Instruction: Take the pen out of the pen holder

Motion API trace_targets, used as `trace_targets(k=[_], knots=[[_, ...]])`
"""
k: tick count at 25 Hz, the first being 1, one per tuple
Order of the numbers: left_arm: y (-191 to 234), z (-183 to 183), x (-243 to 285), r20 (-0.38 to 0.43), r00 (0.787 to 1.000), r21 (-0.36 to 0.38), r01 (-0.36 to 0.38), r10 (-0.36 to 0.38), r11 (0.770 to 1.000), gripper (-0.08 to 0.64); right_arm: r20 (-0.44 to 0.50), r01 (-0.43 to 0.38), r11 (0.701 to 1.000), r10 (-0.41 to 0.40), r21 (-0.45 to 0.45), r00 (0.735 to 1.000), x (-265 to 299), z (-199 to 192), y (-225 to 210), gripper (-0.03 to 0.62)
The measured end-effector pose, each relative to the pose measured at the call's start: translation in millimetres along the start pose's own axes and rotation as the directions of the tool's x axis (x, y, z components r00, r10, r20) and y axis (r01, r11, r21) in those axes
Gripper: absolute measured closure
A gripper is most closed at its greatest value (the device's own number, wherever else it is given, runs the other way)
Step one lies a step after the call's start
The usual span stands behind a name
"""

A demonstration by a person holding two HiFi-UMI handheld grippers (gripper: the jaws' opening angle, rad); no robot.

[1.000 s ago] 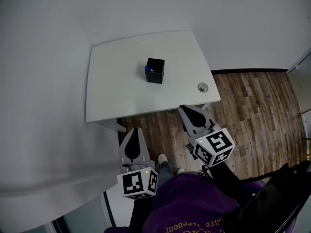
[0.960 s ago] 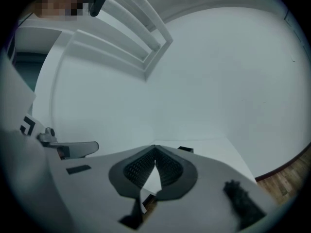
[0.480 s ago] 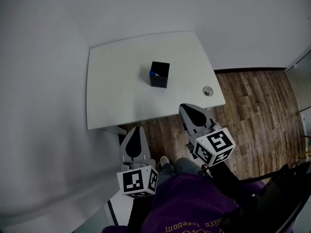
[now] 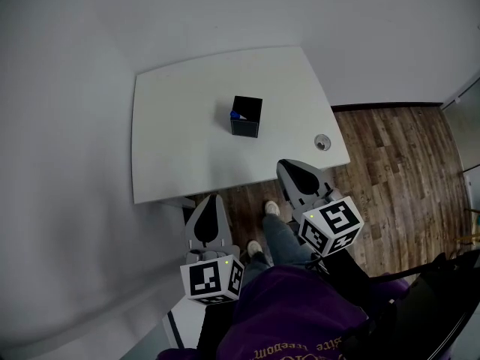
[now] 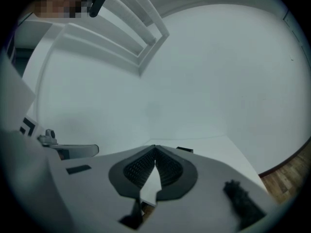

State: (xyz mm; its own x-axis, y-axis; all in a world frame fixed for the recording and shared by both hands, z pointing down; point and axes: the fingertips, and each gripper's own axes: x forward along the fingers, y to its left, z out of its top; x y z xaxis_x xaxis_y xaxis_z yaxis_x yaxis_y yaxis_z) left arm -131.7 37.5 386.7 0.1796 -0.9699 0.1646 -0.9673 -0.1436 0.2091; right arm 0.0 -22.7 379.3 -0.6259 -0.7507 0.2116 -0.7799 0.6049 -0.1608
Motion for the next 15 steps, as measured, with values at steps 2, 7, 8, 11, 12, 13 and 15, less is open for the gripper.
trace_targets(k=[2, 7, 8, 11, 12, 13, 15], knots=[[-1, 2, 7, 0.005, 1.0, -0.003, -0.004, 0.004, 1.0, 0.555, -0.001, -0.009, 1.0, 0.009, 0.0, 1.0, 7, 2, -6, 0.581], [-7, 10, 39, 0.011, 1.0, 0.001, -0.003, 0.003, 1.0, 0.555, 0.003, -0.029, 1.0, 0.029, 0.0, 1.0, 29, 14, -29, 0.581], [-8, 10, 46, 0.009, 1.0, -0.001, 0.0, 0.0, 1.0, 0.555, 0.002, -0.031, 1.0, 0.031, 0.0, 1.0, 34, 16, -34, 0.581], [-8, 10, 69, 0.002, 1.0, 0.004, -0.006, 0.006, 1.0, 0.555, -0.002, -0.038, 0.999, 0.038, 0.001, 0.999, 49, 19, -51, 0.581], [-8, 10, 76, 0.001, 1.0, 0.008, -0.013, 0.013, 1.0, 0.555, -0.004, -0.042, 0.999, 0.042, 0.001, 0.999, 54, 21, -56, 0.581], [-8, 12, 84, 0.001, 1.0, 0.011, -0.019, 0.019, 1.0, 0.555, -0.006, -0.045, 0.999, 0.045, 0.001, 0.999, 60, 23, -62, 0.581], [-10, 15, 99, 0.001, 1.0, 0.012, -0.019, 0.018, 1.0, 0.555, -0.011, -0.049, 0.999, 0.049, -0.001, 0.999, 69, 28, -73, 0.581]])
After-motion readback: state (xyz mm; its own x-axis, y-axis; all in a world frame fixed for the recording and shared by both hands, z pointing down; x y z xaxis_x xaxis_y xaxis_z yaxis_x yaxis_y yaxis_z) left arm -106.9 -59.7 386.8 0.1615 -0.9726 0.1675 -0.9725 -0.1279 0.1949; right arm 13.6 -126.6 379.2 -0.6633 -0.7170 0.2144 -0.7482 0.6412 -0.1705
